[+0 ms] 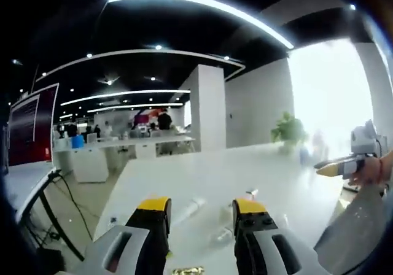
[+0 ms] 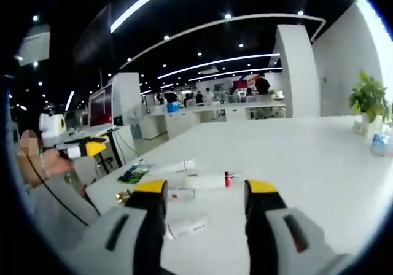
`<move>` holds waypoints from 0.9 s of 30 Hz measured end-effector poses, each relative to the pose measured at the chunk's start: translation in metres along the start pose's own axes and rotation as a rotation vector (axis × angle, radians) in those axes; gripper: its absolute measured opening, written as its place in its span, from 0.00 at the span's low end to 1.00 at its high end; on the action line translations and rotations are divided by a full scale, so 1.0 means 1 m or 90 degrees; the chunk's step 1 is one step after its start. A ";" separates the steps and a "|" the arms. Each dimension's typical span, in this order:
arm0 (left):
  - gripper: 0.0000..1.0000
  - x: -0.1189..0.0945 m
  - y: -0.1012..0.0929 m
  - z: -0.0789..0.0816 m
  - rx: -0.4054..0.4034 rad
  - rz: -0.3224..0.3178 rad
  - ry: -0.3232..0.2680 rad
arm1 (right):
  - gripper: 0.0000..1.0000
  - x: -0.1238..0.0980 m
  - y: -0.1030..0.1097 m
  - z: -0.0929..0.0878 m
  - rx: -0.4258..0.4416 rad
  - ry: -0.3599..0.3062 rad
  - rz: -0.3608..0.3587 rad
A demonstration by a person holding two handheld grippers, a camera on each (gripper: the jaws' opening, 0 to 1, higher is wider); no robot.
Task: Arrange the skincare products in the storage area until every visible bottle or jar stands upright without overlapping.
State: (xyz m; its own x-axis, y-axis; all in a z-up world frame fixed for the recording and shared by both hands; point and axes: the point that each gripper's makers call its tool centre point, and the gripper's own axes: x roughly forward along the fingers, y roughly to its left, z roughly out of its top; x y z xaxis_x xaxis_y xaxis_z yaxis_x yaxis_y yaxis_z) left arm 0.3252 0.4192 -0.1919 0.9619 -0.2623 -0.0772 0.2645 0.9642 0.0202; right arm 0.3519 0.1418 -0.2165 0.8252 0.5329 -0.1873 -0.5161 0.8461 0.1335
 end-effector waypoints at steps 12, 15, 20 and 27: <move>0.47 0.024 -0.004 0.011 0.036 -0.037 0.000 | 0.52 0.008 -0.007 0.010 -0.016 -0.015 -0.018; 0.51 0.039 -0.007 0.018 0.017 -0.059 -0.016 | 0.52 0.006 -0.008 0.008 -0.012 -0.012 -0.020; 0.45 0.058 -0.014 0.024 -0.027 -0.101 -0.042 | 0.52 0.007 -0.011 0.007 -0.011 -0.008 -0.020; 0.47 0.079 -0.012 0.012 0.019 -0.098 0.005 | 0.52 0.010 -0.024 0.010 -0.011 -0.015 -0.037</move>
State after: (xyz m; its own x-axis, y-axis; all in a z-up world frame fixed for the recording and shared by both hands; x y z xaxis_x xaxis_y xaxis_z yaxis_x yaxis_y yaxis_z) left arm 0.3987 0.3866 -0.1868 0.9090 -0.4069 -0.0900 0.4113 0.9108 0.0367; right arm 0.3748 0.1261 -0.2114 0.8591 0.4825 -0.1709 -0.4706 0.8758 0.1069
